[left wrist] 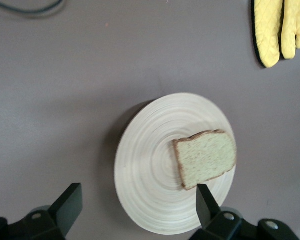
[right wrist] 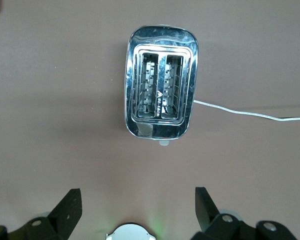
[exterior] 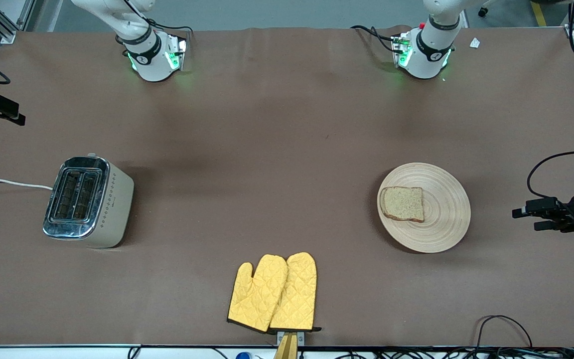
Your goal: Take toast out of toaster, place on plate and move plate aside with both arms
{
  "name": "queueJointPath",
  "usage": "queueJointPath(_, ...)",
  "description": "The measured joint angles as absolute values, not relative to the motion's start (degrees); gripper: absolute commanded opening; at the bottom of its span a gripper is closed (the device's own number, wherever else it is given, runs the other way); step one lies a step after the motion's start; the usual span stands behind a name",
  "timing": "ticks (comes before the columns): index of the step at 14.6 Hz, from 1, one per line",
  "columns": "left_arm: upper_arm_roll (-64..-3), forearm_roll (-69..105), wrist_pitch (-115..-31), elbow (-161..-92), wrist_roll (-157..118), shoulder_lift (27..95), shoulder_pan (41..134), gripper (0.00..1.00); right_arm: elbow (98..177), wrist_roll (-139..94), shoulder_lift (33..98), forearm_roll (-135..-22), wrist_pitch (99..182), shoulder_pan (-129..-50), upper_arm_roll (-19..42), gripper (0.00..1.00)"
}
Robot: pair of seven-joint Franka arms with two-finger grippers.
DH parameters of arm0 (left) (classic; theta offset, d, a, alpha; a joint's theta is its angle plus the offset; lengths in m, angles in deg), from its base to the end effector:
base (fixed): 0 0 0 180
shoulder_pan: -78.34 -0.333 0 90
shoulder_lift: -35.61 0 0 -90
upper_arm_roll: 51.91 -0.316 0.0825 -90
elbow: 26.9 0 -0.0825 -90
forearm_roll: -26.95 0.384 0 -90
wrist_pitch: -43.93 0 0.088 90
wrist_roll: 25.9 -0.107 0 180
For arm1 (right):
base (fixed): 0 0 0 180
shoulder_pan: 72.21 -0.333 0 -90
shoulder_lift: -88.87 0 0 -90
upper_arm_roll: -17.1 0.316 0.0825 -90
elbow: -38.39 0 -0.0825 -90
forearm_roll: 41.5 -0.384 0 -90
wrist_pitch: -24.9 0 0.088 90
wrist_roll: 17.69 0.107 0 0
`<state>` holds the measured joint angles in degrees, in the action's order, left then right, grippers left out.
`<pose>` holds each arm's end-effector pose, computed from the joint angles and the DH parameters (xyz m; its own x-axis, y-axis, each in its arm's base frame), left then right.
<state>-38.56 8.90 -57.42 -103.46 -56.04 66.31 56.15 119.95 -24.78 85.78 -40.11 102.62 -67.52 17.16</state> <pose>0.6911 0.1136 0.4270 0.9642 -0.2402 0.1119 -0.2650 -0.8748 0.4056 0.5465 -0.0473 0.6452 0.9917 0.0384 -0.1226 0.0398 -0.9992 0.0090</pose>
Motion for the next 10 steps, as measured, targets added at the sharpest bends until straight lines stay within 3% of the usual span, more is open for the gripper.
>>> queueJointPath(5,-38.48,18.51,-56.66,-103.43,-34.84,55.40,65.80,1.00,119.93,-24.78,85.79,-40.11,102.62,-68.27,17.40,1.00)
queueJointPath(10,-38.44,22.35,-48.67,-103.72,-25.09,47.53,68.69,1.00,119.91,-24.78,85.81,-40.11,102.61,-68.50,17.41,1.00)
